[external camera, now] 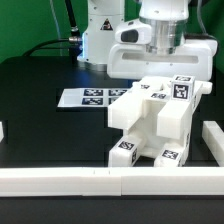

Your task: Assemble chair

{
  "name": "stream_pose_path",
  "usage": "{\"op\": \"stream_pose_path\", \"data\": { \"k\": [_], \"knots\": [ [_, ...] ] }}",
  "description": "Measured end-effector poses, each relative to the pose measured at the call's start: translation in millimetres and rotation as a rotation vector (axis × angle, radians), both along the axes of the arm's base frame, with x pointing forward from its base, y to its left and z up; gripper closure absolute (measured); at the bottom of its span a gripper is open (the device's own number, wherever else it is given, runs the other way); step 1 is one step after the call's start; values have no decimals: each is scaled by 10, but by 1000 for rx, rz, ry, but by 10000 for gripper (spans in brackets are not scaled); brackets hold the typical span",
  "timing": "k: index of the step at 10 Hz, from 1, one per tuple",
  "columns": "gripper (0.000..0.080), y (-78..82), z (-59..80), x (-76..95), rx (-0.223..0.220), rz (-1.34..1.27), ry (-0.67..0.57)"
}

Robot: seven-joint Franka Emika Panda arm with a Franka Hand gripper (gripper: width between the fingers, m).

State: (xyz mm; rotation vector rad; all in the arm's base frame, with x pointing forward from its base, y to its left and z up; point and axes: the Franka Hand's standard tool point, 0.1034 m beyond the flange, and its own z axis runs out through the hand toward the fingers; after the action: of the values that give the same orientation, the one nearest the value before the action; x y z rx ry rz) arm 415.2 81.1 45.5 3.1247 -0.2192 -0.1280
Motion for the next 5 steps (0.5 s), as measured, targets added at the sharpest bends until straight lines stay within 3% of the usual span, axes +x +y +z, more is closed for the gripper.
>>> {"op": "stream_pose_path", "data": {
  "k": [3,5],
  "knots": [
    [511,-1,567,77,45,-23,15],
    [511,-13,490,60,38,-22,5]
  ]
}}
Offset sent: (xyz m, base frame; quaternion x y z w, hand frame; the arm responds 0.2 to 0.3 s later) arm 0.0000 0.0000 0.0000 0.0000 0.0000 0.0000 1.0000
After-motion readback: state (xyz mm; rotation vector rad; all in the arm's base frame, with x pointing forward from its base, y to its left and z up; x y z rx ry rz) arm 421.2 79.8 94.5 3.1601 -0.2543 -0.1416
